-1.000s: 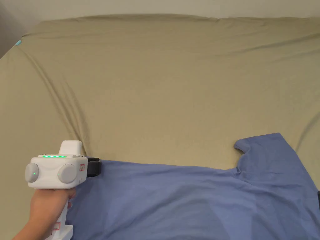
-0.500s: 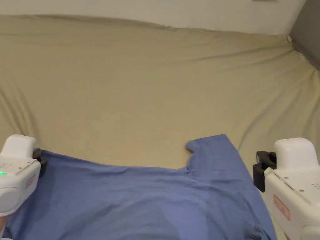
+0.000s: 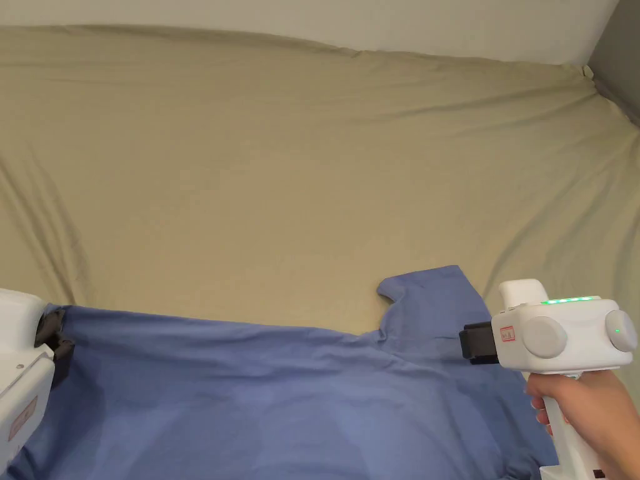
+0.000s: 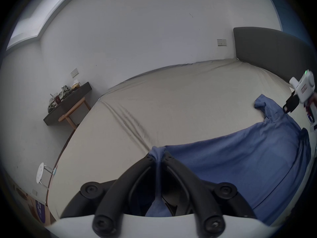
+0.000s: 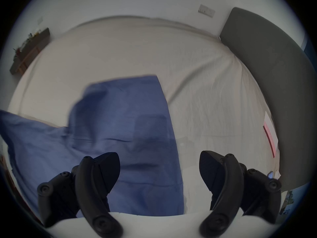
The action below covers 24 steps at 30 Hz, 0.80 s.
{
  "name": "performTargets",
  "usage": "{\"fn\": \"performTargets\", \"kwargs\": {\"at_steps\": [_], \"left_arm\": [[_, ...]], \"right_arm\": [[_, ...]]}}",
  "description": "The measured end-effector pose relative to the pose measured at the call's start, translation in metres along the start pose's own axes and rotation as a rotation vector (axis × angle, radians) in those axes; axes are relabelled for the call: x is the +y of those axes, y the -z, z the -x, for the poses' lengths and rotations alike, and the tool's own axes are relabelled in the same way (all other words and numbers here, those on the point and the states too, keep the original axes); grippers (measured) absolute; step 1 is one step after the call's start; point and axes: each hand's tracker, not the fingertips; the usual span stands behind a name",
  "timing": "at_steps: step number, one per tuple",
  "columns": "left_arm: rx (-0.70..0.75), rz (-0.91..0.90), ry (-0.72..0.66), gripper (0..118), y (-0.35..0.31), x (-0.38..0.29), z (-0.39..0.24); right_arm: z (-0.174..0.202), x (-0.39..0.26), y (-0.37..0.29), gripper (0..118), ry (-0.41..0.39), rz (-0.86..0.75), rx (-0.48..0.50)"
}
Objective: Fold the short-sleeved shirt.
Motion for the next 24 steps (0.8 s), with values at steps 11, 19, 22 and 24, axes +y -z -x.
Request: {"fn": "performTargets", "kwargs": {"at_steps": [11, 19, 22, 24], "left_arm": [[0.002, 0.067, -0.031, 3, 0.016, -0.015, 0.006], [-0.004, 0.069, -0.052, 3, 0.004, 0.001, 0.015], [-0.001, 0.072, -0.061, 3, -0.001, 0.005, 0.024], [0.005, 0.080, -0.059, 3, -0.010, 0.007, 0.029]], "right_arm": [[0.012, -0.017, 0.010, 40, 0.013, -0.011, 0.108], [0.004, -0.007, -0.040, 1, 0.016, -0.074, 0.106], [-0.004, -0.005, -0.081, 1, -0.010, -0.098, 0.114], [-0.009, -0.008, -0.108, 1, -0.026, -0.109, 0.120]]}}
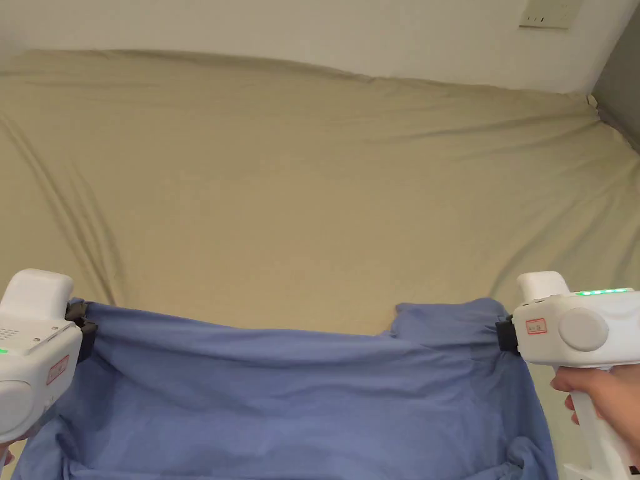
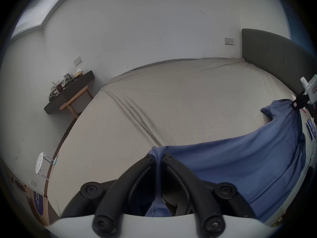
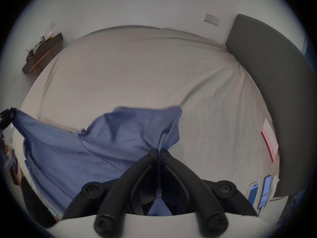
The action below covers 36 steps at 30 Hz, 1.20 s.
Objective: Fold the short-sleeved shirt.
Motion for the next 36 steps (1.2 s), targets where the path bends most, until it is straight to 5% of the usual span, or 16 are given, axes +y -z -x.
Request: {"fn": "performTargets", "kwargs": {"at_steps": [16, 28, 36], "left_arm": [[-0.062, 0.138, 0.120, 3, -0.075, -0.071, 0.032], [-0.121, 0.372, 0.226, 3, -0.066, -0.144, 0.013], [-0.163, 0.570, 0.276, 3, -0.024, -0.178, 0.001]], "right_arm": [[0.013, -0.117, -0.107, 1, -0.178, 0.170, 0.092], [0.021, -0.178, -0.068, 2, -0.155, 0.309, 0.114], [0.027, -0.203, -0.006, 2, -0.214, 0.470, 0.092]]}}
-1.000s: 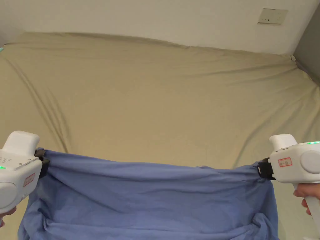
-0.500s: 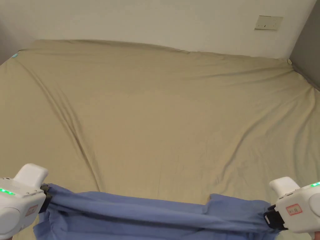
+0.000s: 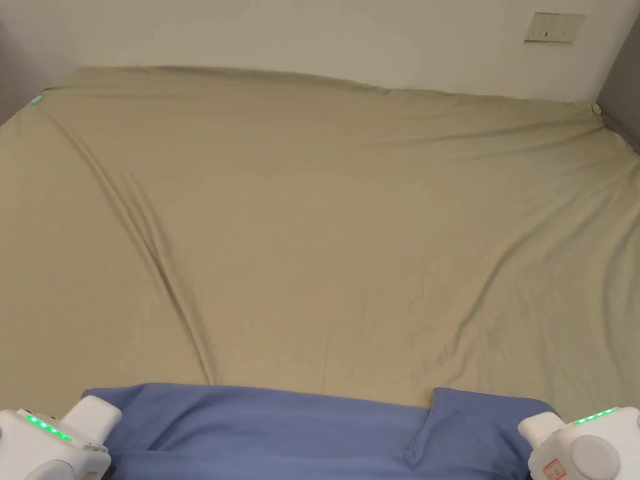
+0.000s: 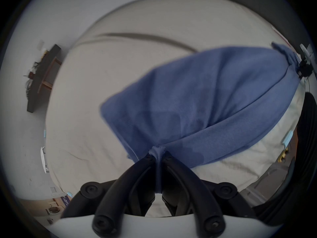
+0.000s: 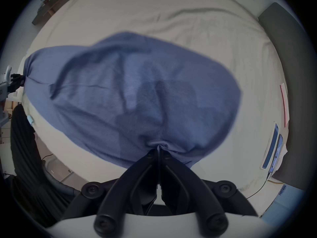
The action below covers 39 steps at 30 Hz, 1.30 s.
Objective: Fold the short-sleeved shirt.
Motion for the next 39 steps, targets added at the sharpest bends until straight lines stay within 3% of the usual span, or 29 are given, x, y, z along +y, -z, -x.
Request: {"fn": "performTargets", "kwargs": {"at_steps": [9, 13, 14, 15, 16, 17, 19, 20, 24, 25, 28, 30, 31, 32, 33, 34, 37, 39], "left_arm": [[-0.046, 0.014, -0.007, 3, -0.006, 0.010, 0.004], [-0.013, -0.016, 0.022, 11, -0.010, 0.001, 0.006], [0.023, -0.034, 0.022, 23, -0.016, 0.002, 0.006], [0.048, -0.057, 0.007, 43, -0.022, 0.003, 0.006], [0.083, -0.102, -0.026, 76, -0.039, 0.005, 0.005], [0.133, -0.156, -0.062, 89, -0.051, 0.007, 0.005], [0.272, -0.372, -0.113, 90, -0.084, 0.014, 0.001], [0.291, -0.463, -0.143, 90, -0.100, 0.019, 0.000], [0.264, -0.762, -0.291, 90, -0.170, 0.040, -0.008], [0.248, -0.836, -0.317, 90, -0.189, 0.043, -0.012], [0.199, -1.014, -0.378, 89, -0.234, 0.054, -0.025], [0.166, -1.077, -0.389, 82, -0.257, 0.060, -0.037], [0.157, -1.101, -0.388, 65, -0.268, 0.062, -0.045], [0.168, -1.122, -0.383, 44, -0.272, 0.064, -0.050], [0.183, -1.129, -0.371, 23, -0.276, 0.066, -0.057], [0.201, -1.150, -0.357, 10, -0.282, 0.067, -0.066], [0.194, -1.182, -0.331, 10, -0.285, 0.068, -0.081], [0.211, -1.189, -0.320, 1, -0.283, 0.070, -0.094]], "right_arm": [[-0.005, 0.003, 0.007, 2, 0.040, -0.009, -0.002], [-0.006, -0.001, -0.004, 13, 0.069, -0.028, 0.001], [-0.006, -0.001, -0.012, 25, 0.072, -0.035, -0.002], [-0.006, 0.000, -0.021, 50, 0.062, -0.060, -0.026], [-0.005, 0.001, -0.034, 98, 0.050, -0.115, -0.072], [-0.004, 0.002, -0.045, 118, 0.041, -0.171, -0.119], [0.001, 0.005, -0.088, 107, 0.021, -0.361, -0.180], [0.005, 0.008, -0.107, 107, 0.043, -0.424, -0.215], [0.054, 0.011, -0.204, 109, 0.082, -0.763, -0.233], [0.043, 0.013, -0.197, 111, 0.095, -0.855, -0.240], [0.070, 0.010, -0.231, 109, 0.149, -1.059, -0.276], [0.102, 0.010, -0.263, 90, 0.149, -1.124, -0.275], [0.116, 0.008, -0.270, 60, 0.117, -1.166, -0.276], [0.126, 0.008, -0.276, 39, 0.111, -1.190, -0.283], [0.123, 0.009, -0.272, 27, 0.100, -1.206, -0.295], [0.128, 0.009, -0.271, 20, 0.081, -1.204, -0.303], [0.145, 0.009, -0.265, 15, 0.075, -1.220, -0.292], [0.153, 0.009, -0.261, 0, 0.139, -1.255, -0.281]]}}
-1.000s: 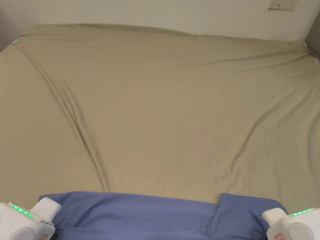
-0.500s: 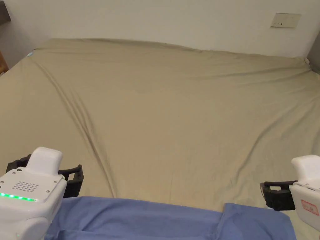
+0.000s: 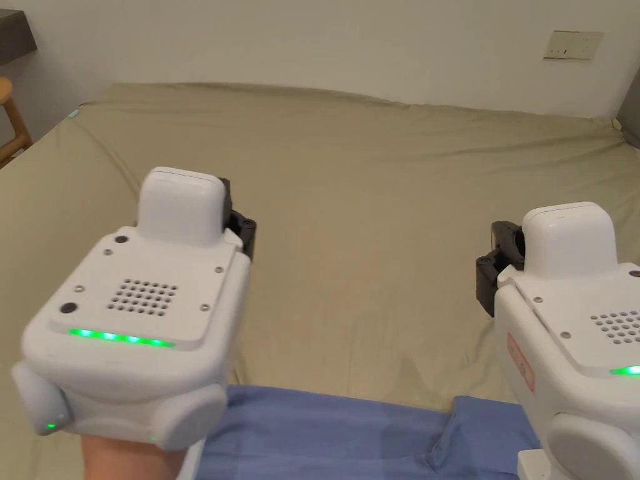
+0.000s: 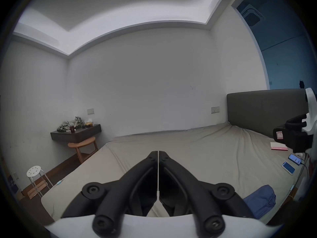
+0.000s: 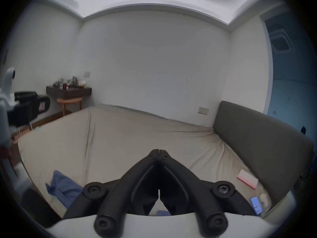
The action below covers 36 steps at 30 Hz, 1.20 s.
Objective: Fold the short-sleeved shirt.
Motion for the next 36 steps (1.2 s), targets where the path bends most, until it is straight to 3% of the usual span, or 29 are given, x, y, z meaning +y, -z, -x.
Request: {"fn": "performTargets", "kwargs": {"at_steps": [2, 6, 14, 19, 23, 24, 26, 28, 29, 30, 32, 36], "left_arm": [[0.009, -0.022, 0.000, 0, -0.001, -0.004, -0.003], [-0.016, -0.020, 0.024, 0, 0.000, -0.003, -0.007], [-0.030, 0.026, 0.043, 0, 0.009, -0.012, 0.005], [-0.007, 0.128, 0.184, 0, 0.023, -0.057, 0.007], [-0.079, 0.339, 0.047, 1, 0.037, -0.111, 0.032], [-0.095, 0.424, -0.001, 6, 0.041, -0.128, 0.044], [-0.081, 0.539, -0.053, 42, 0.042, -0.166, 0.070], [-0.086, 0.664, -0.128, 60, 0.042, -0.205, 0.103], [-0.108, 0.709, -0.202, 85, 0.038, -0.217, 0.117], [-0.132, 0.762, -0.285, 100, 0.037, -0.231, 0.135], [-0.177, 0.801, -0.467, 105, 0.036, -0.252, 0.170], [-0.183, 0.845, -0.553, 105, 0.045, -0.275, 0.217]], "right_arm": [[0.012, -0.002, -0.008, 0, 0.014, -0.021, 0.029], [0.032, 0.005, -0.017, 0, -0.104, -0.058, -0.029], [0.021, 0.004, -0.008, 0, -0.082, -0.032, -0.033], [0.009, -0.013, 0.008, 0, -0.085, 0.015, -0.031], [0.002, -0.026, 0.019, 0, -0.079, 0.063, -0.023], [0.000, -0.029, 0.021, 0, -0.084, 0.074, -0.023], [-0.004, -0.037, 0.024, 0, -0.100, 0.103, -0.018], [-0.011, -0.044, 0.027, 0, -0.108, 0.132, -0.014], [-0.014, -0.047, 0.028, 0, -0.110, 0.140, -0.015], [-0.015, -0.051, 0.028, 0, -0.114, 0.156, -0.019], [-0.020, -0.056, 0.031, 0, -0.112, 0.178, -0.024], [-0.022, -0.062, 0.033, 0, -0.106, 0.212, -0.023]]}}
